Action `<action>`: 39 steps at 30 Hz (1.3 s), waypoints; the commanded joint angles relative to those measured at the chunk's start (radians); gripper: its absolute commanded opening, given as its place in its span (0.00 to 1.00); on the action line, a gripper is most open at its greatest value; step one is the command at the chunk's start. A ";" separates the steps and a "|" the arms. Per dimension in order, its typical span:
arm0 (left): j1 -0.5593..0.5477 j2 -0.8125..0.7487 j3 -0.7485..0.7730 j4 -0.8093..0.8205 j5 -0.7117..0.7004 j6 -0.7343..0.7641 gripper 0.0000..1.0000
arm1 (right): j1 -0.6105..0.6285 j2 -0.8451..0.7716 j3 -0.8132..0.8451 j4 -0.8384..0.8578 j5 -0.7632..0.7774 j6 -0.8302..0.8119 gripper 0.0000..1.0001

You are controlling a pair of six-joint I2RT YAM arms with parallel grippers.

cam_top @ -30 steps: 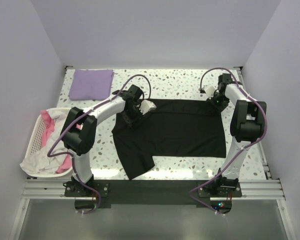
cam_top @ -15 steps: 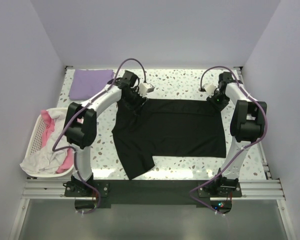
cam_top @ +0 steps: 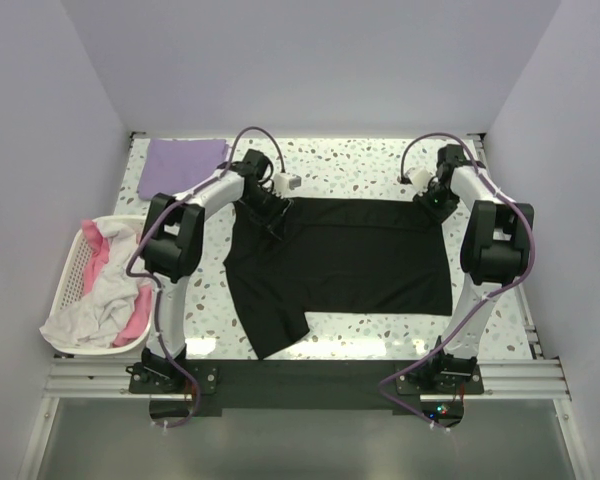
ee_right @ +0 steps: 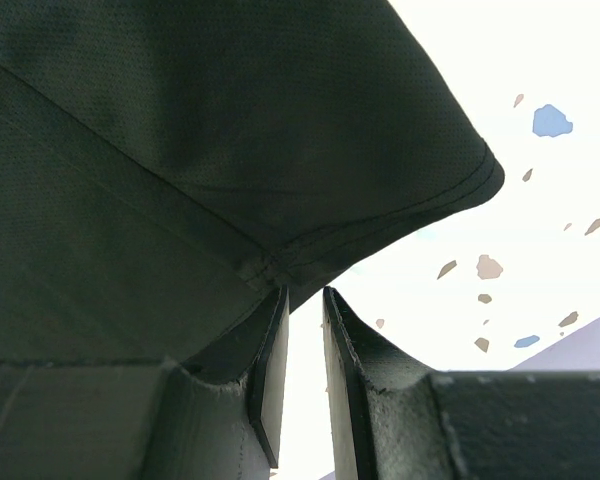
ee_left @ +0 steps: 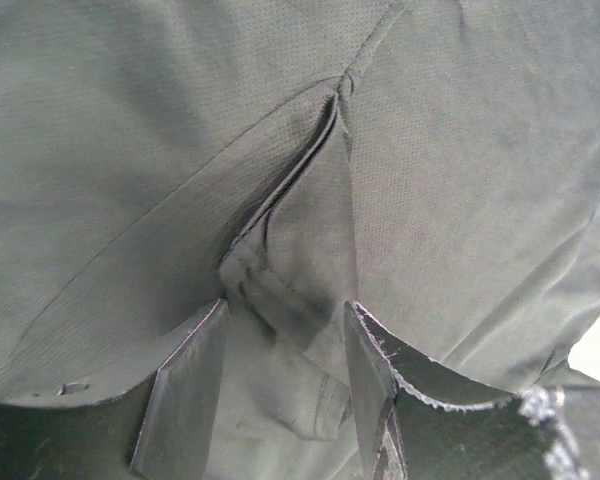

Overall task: Fold and stack the t-shirts
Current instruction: Fold the tshirt

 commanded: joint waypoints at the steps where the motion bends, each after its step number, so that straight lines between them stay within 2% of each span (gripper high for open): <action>1: -0.002 0.014 0.039 0.021 0.064 -0.023 0.54 | 0.003 -0.068 -0.009 0.005 0.013 -0.012 0.24; 10: -0.037 -0.029 0.024 0.028 0.134 0.010 0.44 | 0.003 -0.060 -0.001 0.004 0.015 -0.017 0.24; 18: -0.167 -0.095 -0.018 0.010 0.046 0.107 0.42 | 0.003 -0.058 0.016 -0.009 0.015 -0.015 0.24; 24: -0.193 -0.133 -0.038 -0.004 -0.034 0.165 0.42 | 0.003 -0.068 0.023 -0.019 0.015 -0.017 0.24; 27: -0.174 -0.197 -0.065 0.028 -0.064 0.167 0.42 | 0.003 -0.078 0.036 -0.044 0.001 -0.009 0.24; 31: -0.117 -0.242 -0.065 0.028 -0.012 0.152 0.46 | 0.003 -0.086 0.029 -0.055 -0.019 -0.003 0.26; 39: 0.033 -0.187 -0.046 0.047 -0.026 0.086 0.48 | 0.012 -0.060 0.016 -0.052 -0.037 0.002 0.26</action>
